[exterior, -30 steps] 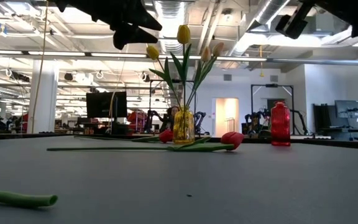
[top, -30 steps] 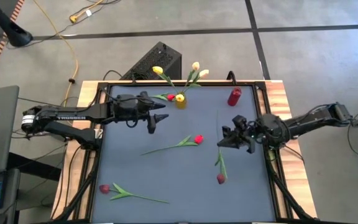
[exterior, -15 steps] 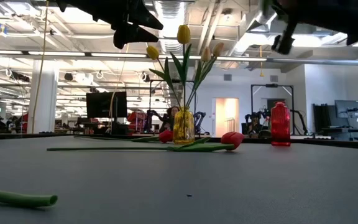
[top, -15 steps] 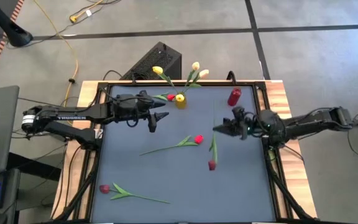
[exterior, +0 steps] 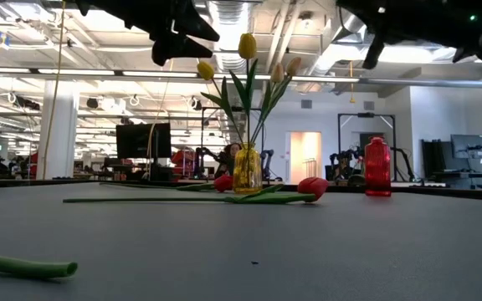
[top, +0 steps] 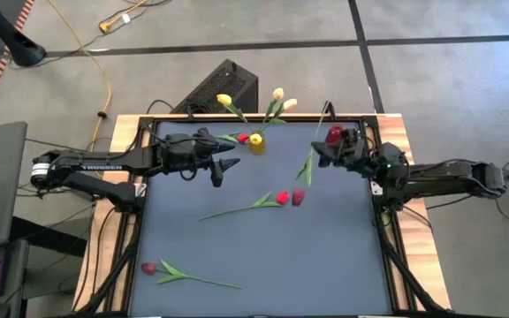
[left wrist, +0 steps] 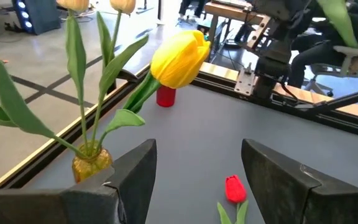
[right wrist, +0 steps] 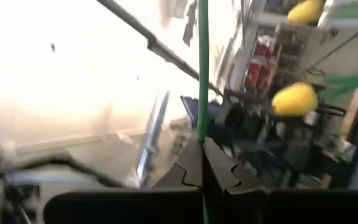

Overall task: Sort flowers into vase by color
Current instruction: Put the right dark red flower into the red vase

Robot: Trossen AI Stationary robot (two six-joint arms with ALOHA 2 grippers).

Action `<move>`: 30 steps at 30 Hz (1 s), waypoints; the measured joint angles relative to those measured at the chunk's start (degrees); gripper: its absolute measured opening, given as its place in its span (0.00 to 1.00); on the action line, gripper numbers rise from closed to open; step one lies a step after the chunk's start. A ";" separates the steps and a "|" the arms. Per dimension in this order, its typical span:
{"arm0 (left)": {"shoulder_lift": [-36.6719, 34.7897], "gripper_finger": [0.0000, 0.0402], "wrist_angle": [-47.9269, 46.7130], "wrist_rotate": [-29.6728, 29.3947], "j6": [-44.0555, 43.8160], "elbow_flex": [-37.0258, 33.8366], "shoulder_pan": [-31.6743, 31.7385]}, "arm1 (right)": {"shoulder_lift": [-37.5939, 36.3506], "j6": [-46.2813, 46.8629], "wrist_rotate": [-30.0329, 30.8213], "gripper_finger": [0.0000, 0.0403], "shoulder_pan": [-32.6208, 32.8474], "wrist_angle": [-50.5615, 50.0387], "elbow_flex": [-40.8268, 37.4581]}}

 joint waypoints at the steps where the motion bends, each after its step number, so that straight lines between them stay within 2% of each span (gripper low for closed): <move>1: 0.00 0.56 0.00 -0.41 -0.12 0.00 0.00 | -0.25 1.22 1.34 0.04 -0.14 -0.10 0.00; 7: 0.00 0.56 0.00 -2.14 -2.51 0.00 0.00 | -1.55 6.37 7.37 0.05 -1.32 -1.97 -0.93; 11: 0.02 0.56 0.00 -3.66 -3.24 0.00 0.00 | -3.03 12.33 18.11 0.06 -1.63 -0.58 -3.38; 14: 0.02 0.56 0.00 -4.58 -4.91 0.00 0.00 | -3.95 13.74 22.26 0.07 -1.59 -0.49 -6.10; 18: 0.02 0.56 0.02 -6.66 -6.07 0.00 0.00 | -2.88 18.24 21.82 0.06 -1.51 -1.32 -9.75; 26: 0.02 0.56 3.52 -10.08 -6.69 -0.02 0.00 | -1.54 22.45 13.79 0.05 -4.59 2.20 -13.83; 28: 0.02 0.56 5.95 -9.63 -6.61 -0.04 0.00 | -1.64 22.41 12.34 0.05 -5.06 2.94 -14.23; 30: 0.33 0.56 10.56 -6.57 -4.87 -0.04 -0.34 | -1.66 22.79 9.91 0.05 -5.76 3.86 -14.12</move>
